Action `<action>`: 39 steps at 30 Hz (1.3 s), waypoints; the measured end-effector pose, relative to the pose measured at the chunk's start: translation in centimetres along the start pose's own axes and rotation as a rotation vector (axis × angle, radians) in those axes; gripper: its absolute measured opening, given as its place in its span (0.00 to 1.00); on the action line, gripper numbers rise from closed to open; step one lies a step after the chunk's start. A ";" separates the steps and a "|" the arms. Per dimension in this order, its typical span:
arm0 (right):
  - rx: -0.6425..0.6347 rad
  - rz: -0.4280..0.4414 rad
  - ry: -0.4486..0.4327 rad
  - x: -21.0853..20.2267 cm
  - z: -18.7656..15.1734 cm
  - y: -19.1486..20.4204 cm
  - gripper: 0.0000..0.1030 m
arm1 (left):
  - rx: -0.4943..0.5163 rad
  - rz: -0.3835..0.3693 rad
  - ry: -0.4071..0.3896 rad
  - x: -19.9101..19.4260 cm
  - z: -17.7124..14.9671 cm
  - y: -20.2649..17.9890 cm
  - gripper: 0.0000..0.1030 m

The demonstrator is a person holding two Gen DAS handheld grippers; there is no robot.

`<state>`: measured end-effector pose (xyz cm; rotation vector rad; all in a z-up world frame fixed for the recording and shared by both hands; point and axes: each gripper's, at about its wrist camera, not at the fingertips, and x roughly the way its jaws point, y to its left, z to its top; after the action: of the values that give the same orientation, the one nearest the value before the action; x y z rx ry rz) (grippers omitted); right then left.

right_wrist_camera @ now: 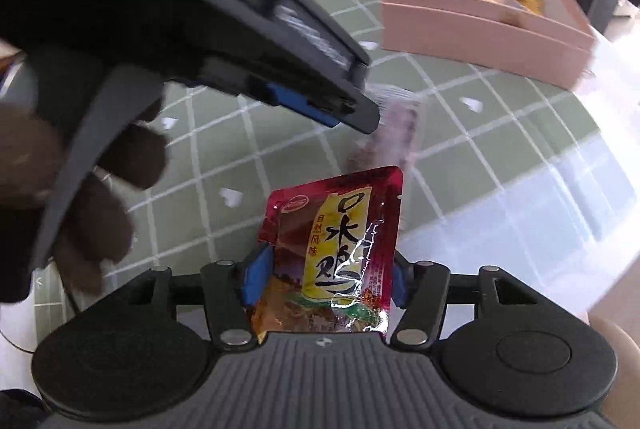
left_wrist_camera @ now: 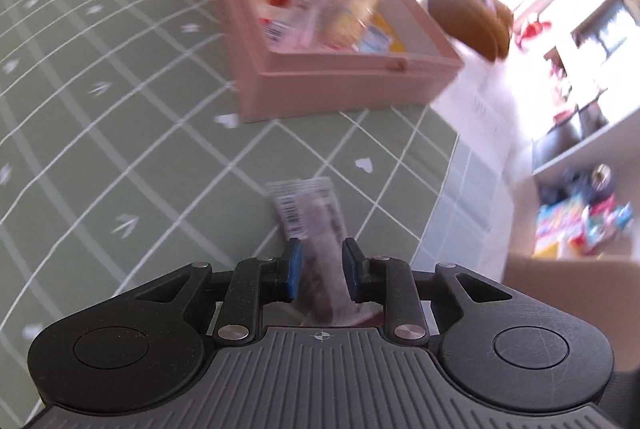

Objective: Organize snacks

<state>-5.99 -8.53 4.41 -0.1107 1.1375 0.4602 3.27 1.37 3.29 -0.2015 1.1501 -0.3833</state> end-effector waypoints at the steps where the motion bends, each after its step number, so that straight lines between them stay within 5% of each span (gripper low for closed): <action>1: 0.011 -0.012 -0.002 0.0 -0.3 -0.4 0.62 | 0.034 0.021 -0.013 0.4 0.1 -0.8 0.25; 6: 0.126 -0.004 -0.022 0.2 -1.2 -2.0 0.66 | 0.205 0.144 -0.039 1.7 0.6 -3.3 0.33; 8: 0.132 -0.021 -0.036 0.2 -1.2 -1.9 0.68 | 0.232 0.138 -0.056 1.7 0.5 -3.0 0.36; 19: 0.096 -0.054 -0.049 0.6 -1.3 -1.2 0.77 | 0.068 0.154 -0.095 -2.5 -1.6 4.6 0.34; 23: 0.047 -0.090 -0.049 1.3 -1.4 0.1 0.89 | -0.033 0.123 -0.090 -3.0 -1.8 5.7 0.32; 39: 0.002 -0.151 -0.090 1.7 -2.9 1.1 1.00 | 0.123 0.150 -0.078 -0.7 -1.4 1.3 0.37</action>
<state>-8.36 -7.96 1.79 -0.1714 1.0334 0.3259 1.99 2.88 2.92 -0.0224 1.0538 -0.3095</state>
